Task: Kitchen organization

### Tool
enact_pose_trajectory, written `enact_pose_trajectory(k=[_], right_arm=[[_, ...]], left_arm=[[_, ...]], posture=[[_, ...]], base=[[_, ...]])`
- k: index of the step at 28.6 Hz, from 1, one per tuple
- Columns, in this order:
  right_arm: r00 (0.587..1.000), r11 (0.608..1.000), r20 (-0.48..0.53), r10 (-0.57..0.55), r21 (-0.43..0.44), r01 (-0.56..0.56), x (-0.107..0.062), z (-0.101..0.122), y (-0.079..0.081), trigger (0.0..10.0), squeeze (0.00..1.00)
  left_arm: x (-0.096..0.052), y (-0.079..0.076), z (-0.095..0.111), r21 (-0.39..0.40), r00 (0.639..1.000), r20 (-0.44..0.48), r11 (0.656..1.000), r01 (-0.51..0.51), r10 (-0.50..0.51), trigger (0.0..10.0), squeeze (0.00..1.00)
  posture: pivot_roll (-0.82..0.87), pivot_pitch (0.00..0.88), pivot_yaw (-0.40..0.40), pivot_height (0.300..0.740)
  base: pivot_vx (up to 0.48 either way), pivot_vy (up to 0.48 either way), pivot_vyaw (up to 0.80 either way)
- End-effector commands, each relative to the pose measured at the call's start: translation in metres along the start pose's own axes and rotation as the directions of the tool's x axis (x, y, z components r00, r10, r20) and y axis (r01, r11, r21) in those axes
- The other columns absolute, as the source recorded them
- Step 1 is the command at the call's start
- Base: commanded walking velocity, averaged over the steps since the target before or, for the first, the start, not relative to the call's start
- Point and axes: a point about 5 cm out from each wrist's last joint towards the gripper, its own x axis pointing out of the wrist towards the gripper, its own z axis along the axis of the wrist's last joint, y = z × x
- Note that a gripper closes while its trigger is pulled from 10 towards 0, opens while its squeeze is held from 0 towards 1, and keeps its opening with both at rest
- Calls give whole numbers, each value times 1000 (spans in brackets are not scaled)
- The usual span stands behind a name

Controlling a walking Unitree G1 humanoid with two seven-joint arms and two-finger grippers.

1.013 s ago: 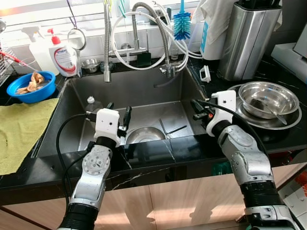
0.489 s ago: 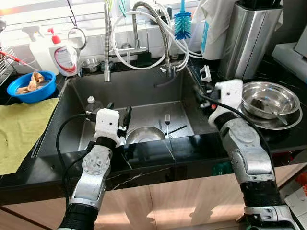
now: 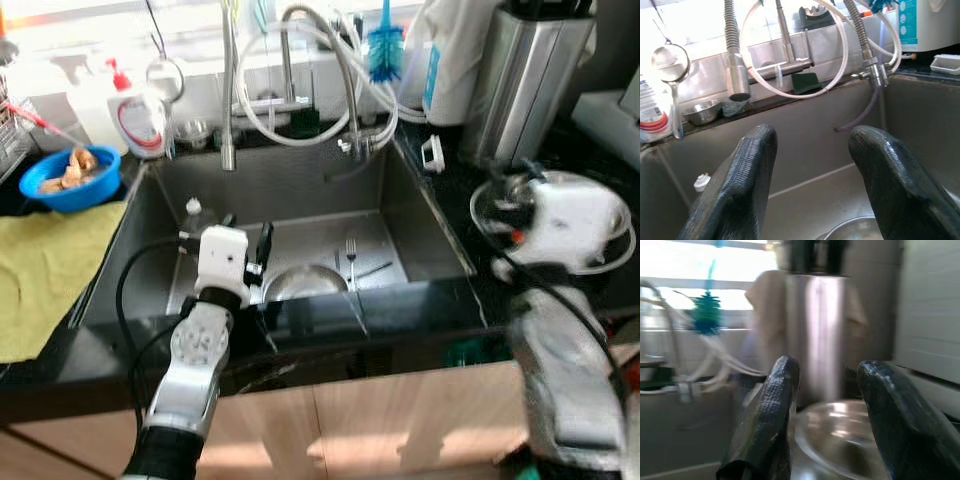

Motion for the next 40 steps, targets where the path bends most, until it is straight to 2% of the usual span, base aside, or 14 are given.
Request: enact_pose_trajectory(k=[1,5,6,7,8,21,25,34,40], right_arm=[[1000,1000,12,3,-26,-3,-7,5,-2,10000,1000],[999,999,-21,-38,-24,37,-17,0,-7,10000,1000],[998,998,-31,-59,-16,58,-23,-1,-9,10000,451],[998,998,-32,-63,-17,62,-25,-1,-10,10000,451],[997,998,-31,-68,-15,67,-25,0,-10,10000,0],[991,994,-74,-112,1,112,-30,-8,-12,10000,0],[973,987,-170,-154,19,159,-33,-24,-18,10000,0],[957,981,-231,-176,33,189,-33,-33,-19,10000,0],[956,985,-250,-151,48,168,-31,-36,-16,10000,0]], left_arm=[[0,3,0,7,1000,-9,1000,-10,10,10000,0],[1,2,0,5,1000,-8,1000,-8,8,10000,0],[1,1,1,3,1000,-7,1000,-9,9,10000,0],[1,2,1,3,1000,-7,1000,-9,9,10000,0],[1,2,1,3,1000,-7,1000,-8,9,10000,0],[0,3,0,8,1000,-10,1000,-9,10,10000,0],[0,2,0,7,1000,-11,1000,-7,7,10000,0],[0,2,0,7,1000,-12,1000,-6,6,10000,0],[-1,1,0,4,1000,-12,1000,-4,4,10000,0]], posture=[[-169,0,83,740],[-164,0,84,740],[-165,0,85,740],[-165,0,85,740],[-165,0,85,740],[-160,0,85,740],[-162,0,85,740],[-158,0,85,740],[-160,0,84,740]], base=[[0,0,0],[0,0,0],[0,0,0],[0,0,0],[0,0,0],[0,0,0],[0,0,0],[0,0,0],[0,0,0]])
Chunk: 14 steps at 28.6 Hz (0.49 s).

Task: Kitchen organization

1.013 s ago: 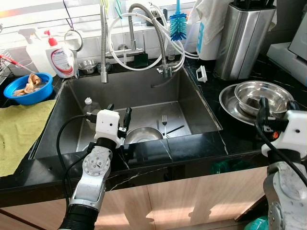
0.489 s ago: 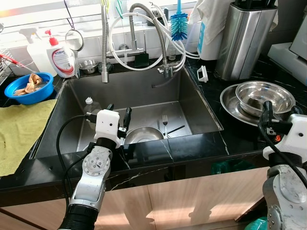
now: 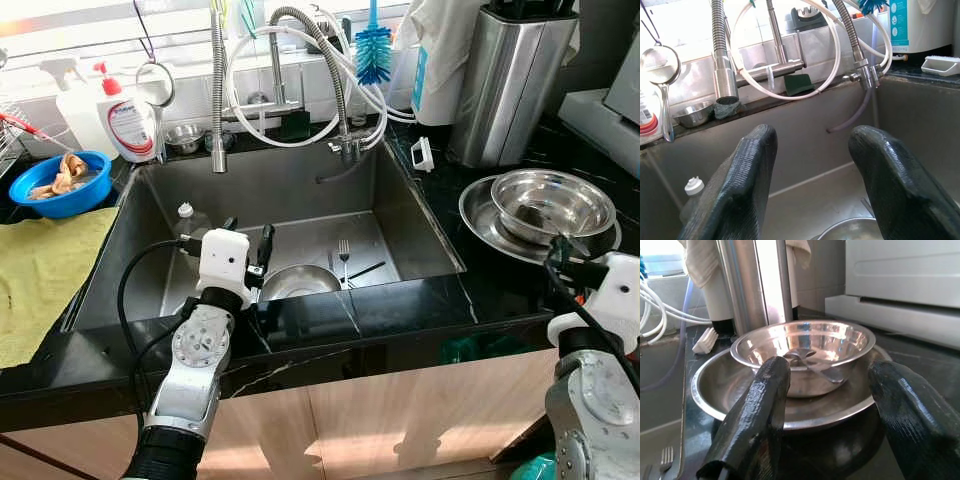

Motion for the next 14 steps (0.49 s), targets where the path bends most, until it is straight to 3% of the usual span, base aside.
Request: enact_pose_trajectory(k=[1,2,3,4,5,6,7,10,12,14], right_arm=[[1000,1000,-11,12,10,-12,1,0,4,10000,0],[1000,1000,-11,12,10,-12,1,0,4,10000,0],[1000,1000,-3,17,16,-17,2,2,5,6196,0],[1000,1000,-2,19,18,-18,2,2,5,6196,0],[1000,1000,-6,26,12,-26,3,2,5,3216,0],[1000,1000,-8,28,10,-28,3,2,5,3216,0],[1000,1000,-7,29,10,-29,3,2,5,1529,0],[1000,1000,-4,29,11,-29,4,2,5,1333,0],[1000,999,-1,30,13,-30,4,3,6,2392,0],[1000,999,1,31,14,-31,5,4,6,2784,0]], left_arm=[[-1,3,1,8,1000,-6,1000,-9,9,10000,0],[-1,3,1,8,1000,-6,1000,-9,9,10000,0],[-1,4,1,9,1000,-7,1000,-11,11,10000,0],[0,4,1,9,1000,-7,1000,-12,12,10000,0],[0,4,0,10,1000,-7,1000,-12,12,10000,0],[0,4,1,10,1000,-7,1000,-12,12,10000,0],[0,4,1,10,1000,-7,1000,-11,11,10000,0],[0,4,0,10,1000,-7,1000,-11,11,10000,0],[0,4,0,9,1000,-6,1000,-12,12,10000,0],[0,4,1,8,1000,-6,1000,-11,11,10000,0]], posture=[[-159,0,84,740],[-159,0,84,740],[-159,0,84,740],[-159,0,84,740],[-159,0,84,740],[-159,0,84,740],[-159,0,85,740],[-158,0,84,740],[-159,0,84,740],[-159,0,84,740]], base=[[0,0,0],[0,0,0],[0,0,0],[0,0,0],[0,0,0],[0,0,0],[0,0,0],[0,0,0],[0,0,0],[0,0,0]])
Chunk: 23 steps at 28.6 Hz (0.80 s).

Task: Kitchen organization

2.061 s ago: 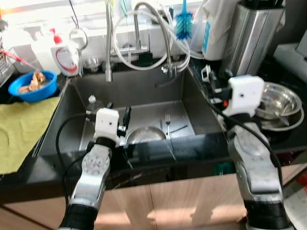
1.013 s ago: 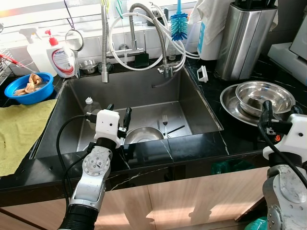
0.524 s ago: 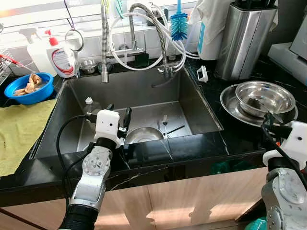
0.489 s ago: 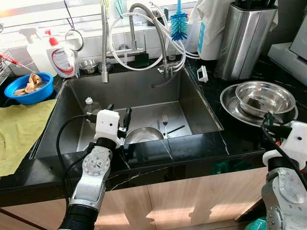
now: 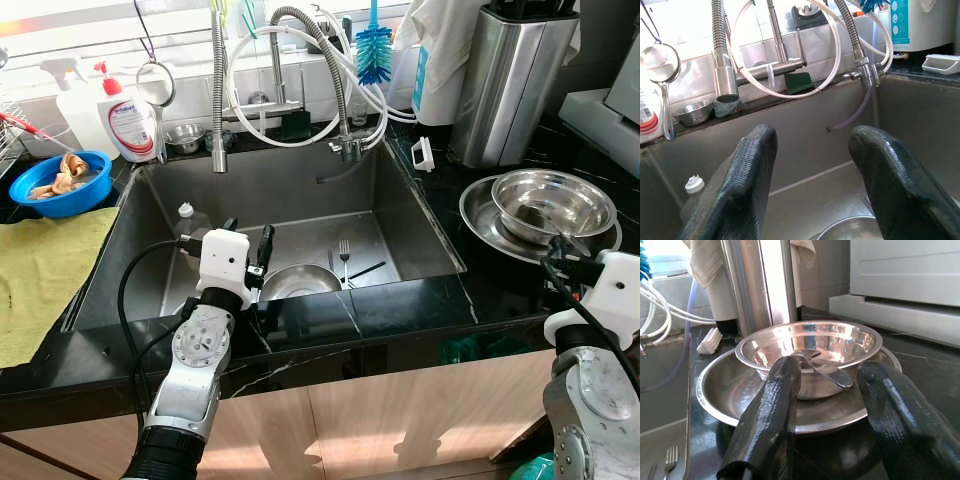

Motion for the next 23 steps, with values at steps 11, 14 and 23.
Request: enact_pose_trajectory(k=[11,14,23], right_arm=[[1000,1000,0,13,10,-13,4,2,3,1647,0],[1000,1000,1,15,10,-15,4,3,3,1490,0],[1000,1000,16,12,14,-12,5,7,4,902,0]], left_arm=[[0,4,1,9,1000,-2,1000,-9,9,10000,0],[0,4,1,9,1000,-3,1000,-9,9,10000,0],[0,4,1,9,1000,-3,1000,-8,8,10000,0]], posture=[[-160,0,85,740],[-159,0,85,740],[-159,0,86,740]], base=[[0,0,0],[0,0,0],[0,0,0]])
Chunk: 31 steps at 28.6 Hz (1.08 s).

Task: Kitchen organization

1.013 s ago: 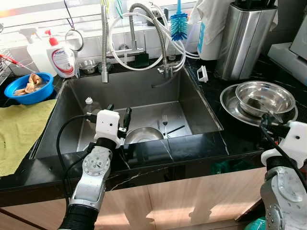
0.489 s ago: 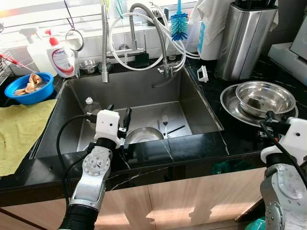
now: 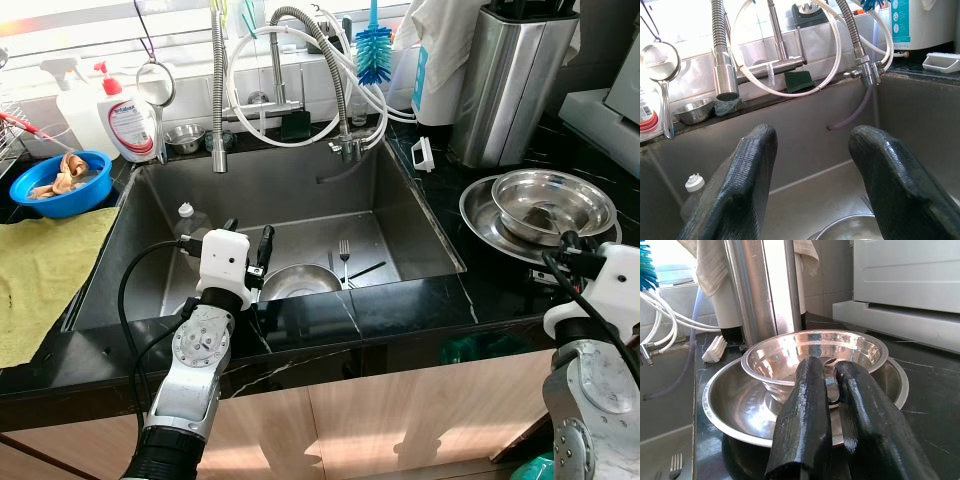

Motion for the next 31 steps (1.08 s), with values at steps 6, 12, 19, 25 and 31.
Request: enact_pose_trajectory(k=[6,12,19,25,31], right_arm=[[999,1000,35,3,12,-3,4,12,2,0,0],[995,999,102,20,26,-23,10,31,9,0,0],[980,998,192,51,34,-59,14,60,17,0,0],[968,995,240,78,37,-90,17,76,23,0,0],[961,993,258,98,42,-112,21,83,27,0,0]], left_arm=[[1,4,2,10,1000,2,1000,-9,9,10000,0],[1,4,2,11,1000,2,1000,-12,12,10000,0],[1,5,2,11,1000,3,1000,-17,17,10000,0],[1,4,1,8,1000,2,1000,-17,17,10000,0],[1,4,1,8,1000,2,1000,-22,22,10000,0]], posture=[[-159,0,85,740],[-162,0,84,740],[-162,0,81,740],[-164,0,81,740],[-163,0,78,740]], base=[[0,0,0],[0,0,0],[0,0,0],[0,0,0],[0,0,0]])
